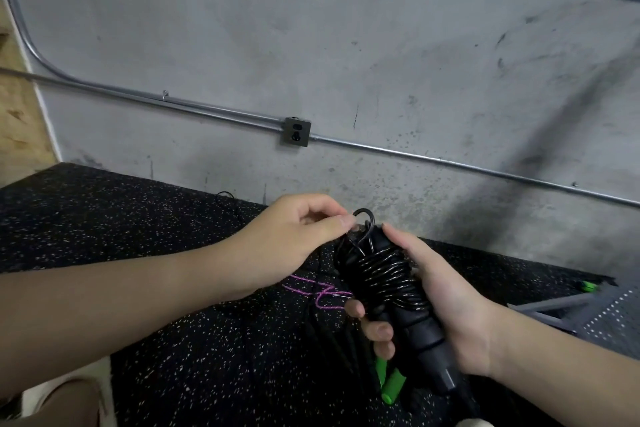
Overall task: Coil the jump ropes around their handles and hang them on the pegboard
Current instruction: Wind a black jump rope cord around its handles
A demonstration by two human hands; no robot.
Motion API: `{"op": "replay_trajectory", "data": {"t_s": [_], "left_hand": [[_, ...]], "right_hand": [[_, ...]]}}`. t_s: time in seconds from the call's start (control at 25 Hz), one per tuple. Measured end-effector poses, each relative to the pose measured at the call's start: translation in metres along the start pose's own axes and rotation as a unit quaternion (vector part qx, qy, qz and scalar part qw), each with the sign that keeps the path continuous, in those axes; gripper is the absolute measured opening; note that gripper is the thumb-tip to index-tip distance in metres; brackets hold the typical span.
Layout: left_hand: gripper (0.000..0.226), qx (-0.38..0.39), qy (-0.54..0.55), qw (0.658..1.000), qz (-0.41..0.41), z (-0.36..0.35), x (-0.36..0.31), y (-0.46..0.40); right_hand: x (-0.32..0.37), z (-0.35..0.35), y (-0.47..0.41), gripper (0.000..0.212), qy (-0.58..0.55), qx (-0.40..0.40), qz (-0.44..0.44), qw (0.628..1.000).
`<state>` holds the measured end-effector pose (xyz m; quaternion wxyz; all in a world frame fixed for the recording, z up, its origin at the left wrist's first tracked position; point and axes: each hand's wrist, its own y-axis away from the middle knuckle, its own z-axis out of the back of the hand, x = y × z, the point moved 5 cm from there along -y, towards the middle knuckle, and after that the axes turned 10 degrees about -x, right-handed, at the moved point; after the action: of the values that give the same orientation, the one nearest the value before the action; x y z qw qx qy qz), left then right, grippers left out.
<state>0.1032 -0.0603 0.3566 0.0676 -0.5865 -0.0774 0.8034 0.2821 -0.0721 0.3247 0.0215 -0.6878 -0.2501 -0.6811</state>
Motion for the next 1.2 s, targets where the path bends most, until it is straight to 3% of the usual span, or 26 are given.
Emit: {"op": "replay_trajectory", "data": {"t_s": [0.2, 0.4, 0.52, 0.68, 0.92, 1.08, 1.2], "left_hand": [[0.015, 0.010, -0.021, 0.998, -0.050, -0.003, 0.002, 0.004], [0.015, -0.013, -0.079, 0.989, -0.127, -0.002, -0.002, 0.010], [0.016, -0.012, -0.094, 0.987, -0.127, -0.004, 0.000, 0.014], [0.019, 0.003, -0.112, 0.991, -0.075, -0.010, 0.023, 0.016], [0.022, 0.049, -0.090, 0.993, 0.051, -0.022, 0.069, 0.024], [0.022, 0.060, -0.091, 0.985, 0.134, -0.019, 0.109, 0.030], [0.056, 0.142, -0.114, 0.958, 0.219, -0.019, 0.149, 0.046]], "right_hand": [[-0.012, -0.010, -0.005, 0.072, -0.035, 0.069, -0.145, 0.986], [-0.018, -0.014, -0.002, 0.073, -0.023, 0.060, -0.147, 0.987], [-0.028, -0.011, -0.001, 0.075, -0.012, 0.041, -0.161, 0.986], [-0.041, -0.012, 0.001, 0.069, 0.020, 0.034, -0.128, 0.991], [-0.077, -0.018, 0.006, 0.033, 0.156, 0.023, -0.092, 0.983], [-0.111, -0.025, -0.013, 0.033, 0.111, 0.015, -0.104, 0.988], [-0.142, -0.030, -0.036, 0.031, 0.075, -0.011, -0.111, 0.991]]}}
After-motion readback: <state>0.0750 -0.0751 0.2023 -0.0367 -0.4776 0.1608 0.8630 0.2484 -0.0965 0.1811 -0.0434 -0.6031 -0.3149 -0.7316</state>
